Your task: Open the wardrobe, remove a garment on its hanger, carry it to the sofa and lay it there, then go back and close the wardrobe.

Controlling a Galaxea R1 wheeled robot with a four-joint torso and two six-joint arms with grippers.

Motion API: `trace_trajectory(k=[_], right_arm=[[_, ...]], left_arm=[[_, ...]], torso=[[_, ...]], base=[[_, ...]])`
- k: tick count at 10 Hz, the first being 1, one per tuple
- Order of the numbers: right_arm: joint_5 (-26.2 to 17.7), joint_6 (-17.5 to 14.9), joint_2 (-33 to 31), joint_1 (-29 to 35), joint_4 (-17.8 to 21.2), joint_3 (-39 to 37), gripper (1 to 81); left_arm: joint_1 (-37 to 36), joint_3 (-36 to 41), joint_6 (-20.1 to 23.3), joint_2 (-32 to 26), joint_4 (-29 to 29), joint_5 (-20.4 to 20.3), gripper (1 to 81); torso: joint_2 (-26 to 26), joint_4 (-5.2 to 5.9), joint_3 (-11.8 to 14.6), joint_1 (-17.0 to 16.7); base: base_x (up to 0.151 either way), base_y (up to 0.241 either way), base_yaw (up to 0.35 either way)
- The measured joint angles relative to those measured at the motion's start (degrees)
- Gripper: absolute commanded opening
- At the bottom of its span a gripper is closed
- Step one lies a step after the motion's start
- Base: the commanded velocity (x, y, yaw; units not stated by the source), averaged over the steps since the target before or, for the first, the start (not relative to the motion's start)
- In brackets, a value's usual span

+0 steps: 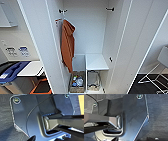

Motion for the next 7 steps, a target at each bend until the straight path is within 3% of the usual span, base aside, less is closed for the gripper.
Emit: trace_trajectory(k=[7], right_arm=[[0.3, 0.0, 0.1, 0.8, 0.0, 0.0, 81.1]], left_arm=[[-1.0, 0.0, 0.0, 0.0, 0.0, -0.3, 81.1]], torso=[[0.0, 0.0, 0.0, 0.1]], base=[[0.132, 0.0, 0.0]])
